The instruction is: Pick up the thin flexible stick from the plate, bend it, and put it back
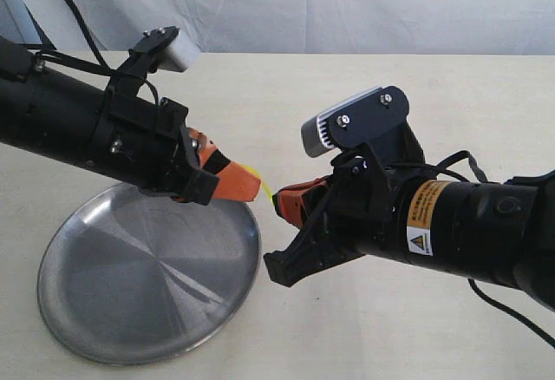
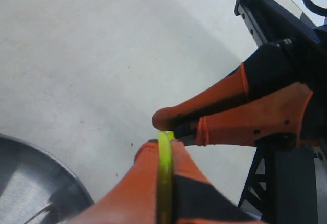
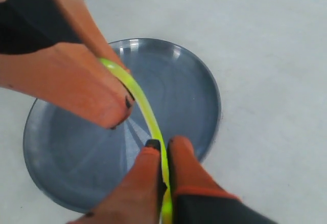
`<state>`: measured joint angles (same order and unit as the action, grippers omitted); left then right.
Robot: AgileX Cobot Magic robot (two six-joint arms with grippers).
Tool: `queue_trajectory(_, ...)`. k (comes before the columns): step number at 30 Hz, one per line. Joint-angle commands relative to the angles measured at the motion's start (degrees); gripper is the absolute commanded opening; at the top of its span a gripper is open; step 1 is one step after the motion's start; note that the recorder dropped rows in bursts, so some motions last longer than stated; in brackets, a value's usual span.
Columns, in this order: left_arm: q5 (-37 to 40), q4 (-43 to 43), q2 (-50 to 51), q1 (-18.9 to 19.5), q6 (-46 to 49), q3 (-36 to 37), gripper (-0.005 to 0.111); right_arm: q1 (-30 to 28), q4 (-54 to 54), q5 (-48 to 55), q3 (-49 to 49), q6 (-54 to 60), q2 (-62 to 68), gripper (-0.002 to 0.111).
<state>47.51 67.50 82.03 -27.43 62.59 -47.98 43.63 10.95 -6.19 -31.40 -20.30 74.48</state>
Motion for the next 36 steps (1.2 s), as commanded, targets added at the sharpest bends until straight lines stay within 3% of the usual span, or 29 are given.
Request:
queue_trajectory(1, 1.9, 4.5, 0.0, -0.1, 0.5, -0.6, 0.000, 0.5, 0.6, 0.0, 0.1, -0.1, 0.1, -0.001)
queue_trajectory(10, 1.9, 4.5, 0.0, -0.1, 0.5, -0.6, 0.000, 0.5, 0.6, 0.0, 0.1, -0.3, 0.1, -0.001)
queue_trajectory(17, 1.4, 4.4, 0.9, -2.4, 0.6, -0.6, 0.000, 0.5, 0.6, 0.5, 0.1, -0.5, 0.1, -0.001)
queue_trajectory(36, 1.3, 4.4, 1.9, -2.5, 0.8, -0.6, 0.000, 0.5, 0.6, 0.8, 0.1, -0.6, 0.1, -0.001)
